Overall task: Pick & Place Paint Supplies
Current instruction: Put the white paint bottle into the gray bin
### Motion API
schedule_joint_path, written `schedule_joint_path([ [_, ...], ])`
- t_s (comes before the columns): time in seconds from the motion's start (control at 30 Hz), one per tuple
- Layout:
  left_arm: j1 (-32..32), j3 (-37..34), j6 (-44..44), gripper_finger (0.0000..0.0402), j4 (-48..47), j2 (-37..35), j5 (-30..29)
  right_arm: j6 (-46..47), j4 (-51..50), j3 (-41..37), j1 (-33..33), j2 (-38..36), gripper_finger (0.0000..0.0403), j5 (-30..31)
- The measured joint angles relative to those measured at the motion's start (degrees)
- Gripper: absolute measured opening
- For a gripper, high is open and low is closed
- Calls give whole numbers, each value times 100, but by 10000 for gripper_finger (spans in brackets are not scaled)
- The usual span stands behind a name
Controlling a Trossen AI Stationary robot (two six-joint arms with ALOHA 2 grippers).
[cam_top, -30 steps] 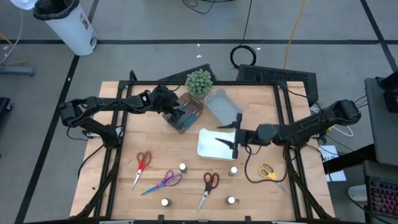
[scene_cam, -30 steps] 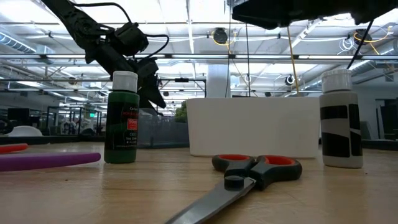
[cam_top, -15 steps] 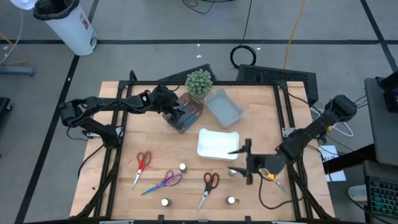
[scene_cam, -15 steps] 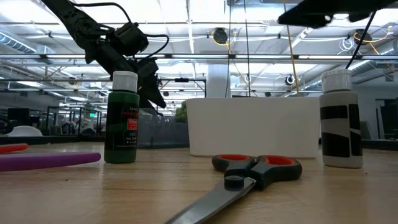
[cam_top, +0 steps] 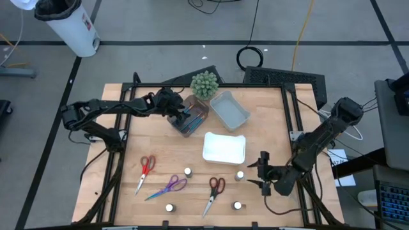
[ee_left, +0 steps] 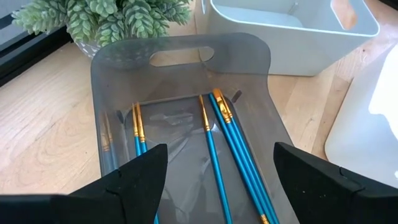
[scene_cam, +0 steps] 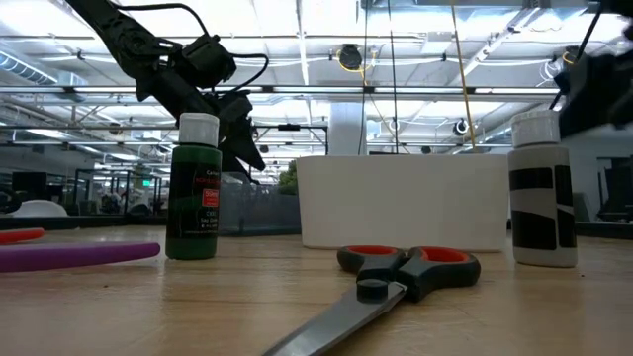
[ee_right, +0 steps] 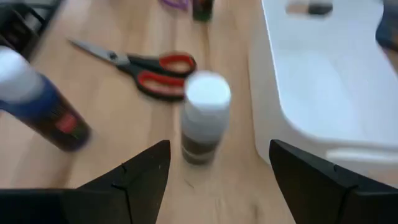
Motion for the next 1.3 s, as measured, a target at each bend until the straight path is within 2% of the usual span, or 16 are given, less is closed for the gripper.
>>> schedule_joint_path([
  [0.23, 0, 4, 2, 296, 57, -2, 0, 283, 1607, -676, -137, 938, 265, -305],
  [0.43, 0, 4, 2, 296, 69, -2, -1, -273, 3624, -1042, -320, 1903, 265, -307],
  [0.57, 0, 4, 4, 296, 82, -2, -2, -414, 4359, -1077, -474, 2472, 265, -500],
  [0.77, 0, 4, 4, 296, 117, -2, -2, -964, 5205, -1105, -561, 2797, 259, -591],
  [0.9, 0, 4, 6, 296, 155, -2, 0, -1106, 5331, -1122, -599, 2758, 224, -603],
  [1.17, 0, 4, 5, 296, 220, -2, 0, -1253, 5360, -1125, -599, 2736, 110, -610],
  [1.3, 0, 4, -30, 296, 220, -2, 0, -1477, 5354, -1181, -599, 2265, 90, -805],
])
